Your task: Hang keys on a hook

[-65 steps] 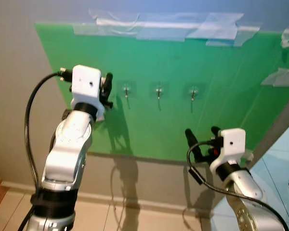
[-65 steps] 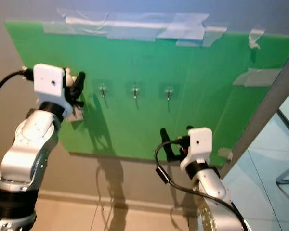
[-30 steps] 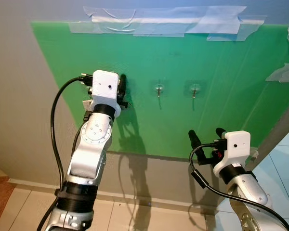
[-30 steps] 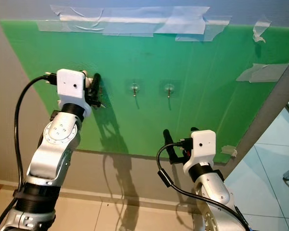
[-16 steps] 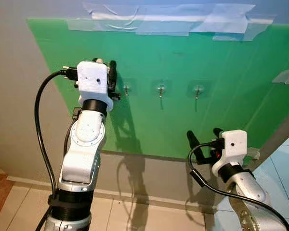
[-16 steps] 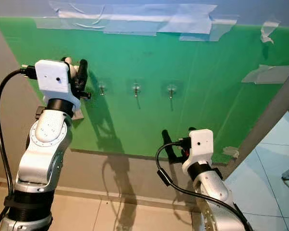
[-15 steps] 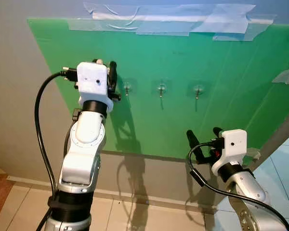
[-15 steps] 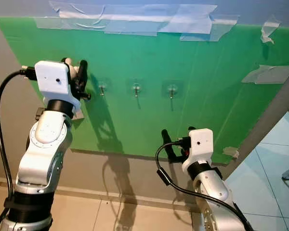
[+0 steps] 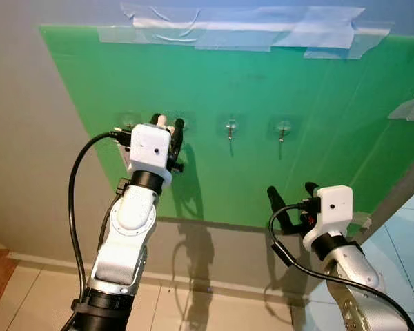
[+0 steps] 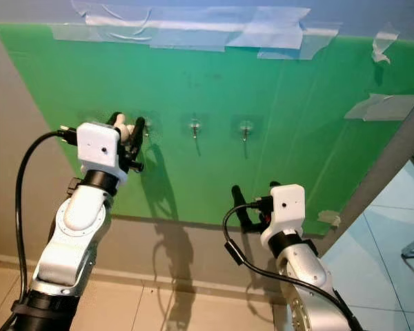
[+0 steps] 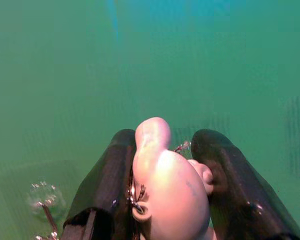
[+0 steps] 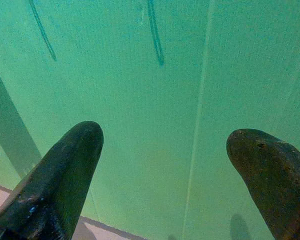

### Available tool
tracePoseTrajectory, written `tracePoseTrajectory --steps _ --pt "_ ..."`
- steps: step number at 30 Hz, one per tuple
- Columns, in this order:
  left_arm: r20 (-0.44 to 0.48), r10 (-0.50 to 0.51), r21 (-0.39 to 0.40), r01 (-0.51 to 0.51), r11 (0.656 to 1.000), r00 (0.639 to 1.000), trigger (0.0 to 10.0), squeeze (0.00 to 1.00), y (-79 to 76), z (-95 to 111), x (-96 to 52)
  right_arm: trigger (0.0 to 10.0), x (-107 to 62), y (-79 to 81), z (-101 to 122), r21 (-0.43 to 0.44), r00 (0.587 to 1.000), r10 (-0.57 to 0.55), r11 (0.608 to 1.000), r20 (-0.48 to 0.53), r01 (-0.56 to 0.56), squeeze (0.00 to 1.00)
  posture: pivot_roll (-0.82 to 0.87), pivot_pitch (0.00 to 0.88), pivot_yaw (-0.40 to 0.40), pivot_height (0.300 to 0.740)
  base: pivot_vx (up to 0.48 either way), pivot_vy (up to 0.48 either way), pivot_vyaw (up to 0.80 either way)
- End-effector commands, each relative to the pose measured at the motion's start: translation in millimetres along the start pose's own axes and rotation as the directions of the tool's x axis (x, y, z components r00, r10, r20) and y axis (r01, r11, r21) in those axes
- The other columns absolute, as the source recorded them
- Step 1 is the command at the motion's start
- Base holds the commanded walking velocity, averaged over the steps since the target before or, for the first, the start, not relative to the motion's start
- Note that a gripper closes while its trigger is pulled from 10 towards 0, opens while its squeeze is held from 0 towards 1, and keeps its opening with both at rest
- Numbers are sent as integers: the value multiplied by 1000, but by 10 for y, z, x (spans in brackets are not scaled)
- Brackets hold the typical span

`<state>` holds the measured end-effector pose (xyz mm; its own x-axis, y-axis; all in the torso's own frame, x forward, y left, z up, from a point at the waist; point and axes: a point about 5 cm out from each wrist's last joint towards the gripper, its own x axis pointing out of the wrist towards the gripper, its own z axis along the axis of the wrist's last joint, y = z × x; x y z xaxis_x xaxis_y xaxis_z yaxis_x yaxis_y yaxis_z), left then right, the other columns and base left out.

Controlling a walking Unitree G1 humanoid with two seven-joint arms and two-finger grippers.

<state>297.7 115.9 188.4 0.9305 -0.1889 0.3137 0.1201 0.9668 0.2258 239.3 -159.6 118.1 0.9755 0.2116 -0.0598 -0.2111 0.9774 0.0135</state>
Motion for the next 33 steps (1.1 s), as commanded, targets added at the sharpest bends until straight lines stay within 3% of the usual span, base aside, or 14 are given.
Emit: tracePoseTrajectory --steps 1,9,17,27,33 --pt "25 -25 30 24 999 999 0 0 -35 -4 20 10000 6 -12 17 -18 1000 0 1000 12 0 0 -144 0 -1 740 0 0 0" --pt "102 -66 137 52 989 993 0 0 -78 -32 94 10000 -9 -19 12 -19 1000 -16 1000 20 16 0 -155 0 8 740 0 0 0" --pt "182 -94 193 58 979 979 0 0 -104 59 122 10000 -24 -23 4 -23 1000 -21 1000 22 21 0 -155 0 11 740 0 0 0" --pt "195 -127 234 80 969 973 0 0 -139 31 214 10000 -18 -16 1 -28 1000 -13 1000 20 13 0 -150 0 4 740 0 0 0" --pt "130 -150 262 112 959 980 0 0 -165 -157 278 10000 -24 -12 -1 -29 1000 -15 999 16 16 0 -156 0 5 740 0 0 0"
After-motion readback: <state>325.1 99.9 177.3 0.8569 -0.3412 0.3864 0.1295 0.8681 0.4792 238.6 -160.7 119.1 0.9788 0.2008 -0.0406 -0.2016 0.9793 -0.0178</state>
